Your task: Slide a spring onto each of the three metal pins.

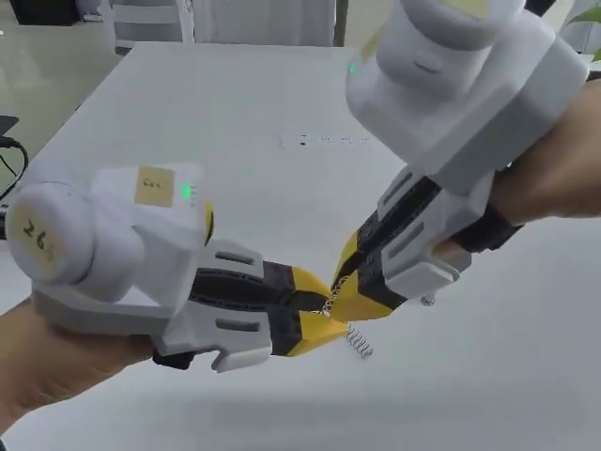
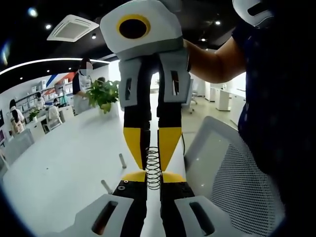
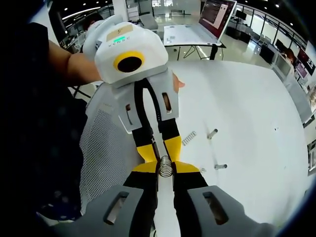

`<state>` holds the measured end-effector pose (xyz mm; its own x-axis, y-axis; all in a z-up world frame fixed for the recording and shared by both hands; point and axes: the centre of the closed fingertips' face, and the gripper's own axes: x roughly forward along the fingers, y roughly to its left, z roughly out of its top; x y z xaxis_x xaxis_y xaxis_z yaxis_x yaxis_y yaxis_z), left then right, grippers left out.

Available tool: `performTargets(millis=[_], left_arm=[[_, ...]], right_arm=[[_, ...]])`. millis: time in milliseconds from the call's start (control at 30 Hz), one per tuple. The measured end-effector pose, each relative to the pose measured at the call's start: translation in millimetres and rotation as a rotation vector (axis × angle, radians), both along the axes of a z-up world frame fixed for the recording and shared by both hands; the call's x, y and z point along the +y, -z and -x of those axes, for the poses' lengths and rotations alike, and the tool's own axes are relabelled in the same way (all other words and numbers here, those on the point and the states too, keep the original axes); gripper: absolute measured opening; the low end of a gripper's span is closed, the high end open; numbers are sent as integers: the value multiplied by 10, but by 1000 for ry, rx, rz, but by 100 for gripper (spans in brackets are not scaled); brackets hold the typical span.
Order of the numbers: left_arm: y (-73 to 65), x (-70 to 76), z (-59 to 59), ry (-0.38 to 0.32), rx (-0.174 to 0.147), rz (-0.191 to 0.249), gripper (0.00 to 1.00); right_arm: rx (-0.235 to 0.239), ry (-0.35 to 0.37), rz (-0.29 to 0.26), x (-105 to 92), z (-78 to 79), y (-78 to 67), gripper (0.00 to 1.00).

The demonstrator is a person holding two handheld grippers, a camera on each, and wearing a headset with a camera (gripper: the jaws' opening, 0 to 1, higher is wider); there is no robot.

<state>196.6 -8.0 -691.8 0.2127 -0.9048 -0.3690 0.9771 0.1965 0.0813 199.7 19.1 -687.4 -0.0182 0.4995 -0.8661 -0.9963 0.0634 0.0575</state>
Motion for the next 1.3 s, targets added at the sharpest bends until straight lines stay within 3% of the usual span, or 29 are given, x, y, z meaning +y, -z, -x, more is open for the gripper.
performTargets(millis=[700, 1300], left_arm=[[45, -39, -10, 5, 18, 14, 3], [53, -57, -49, -17, 26, 28, 19]], right_arm=[[1, 11, 34, -52, 104, 21, 8], [6, 33, 40, -106, 30, 31, 8]])
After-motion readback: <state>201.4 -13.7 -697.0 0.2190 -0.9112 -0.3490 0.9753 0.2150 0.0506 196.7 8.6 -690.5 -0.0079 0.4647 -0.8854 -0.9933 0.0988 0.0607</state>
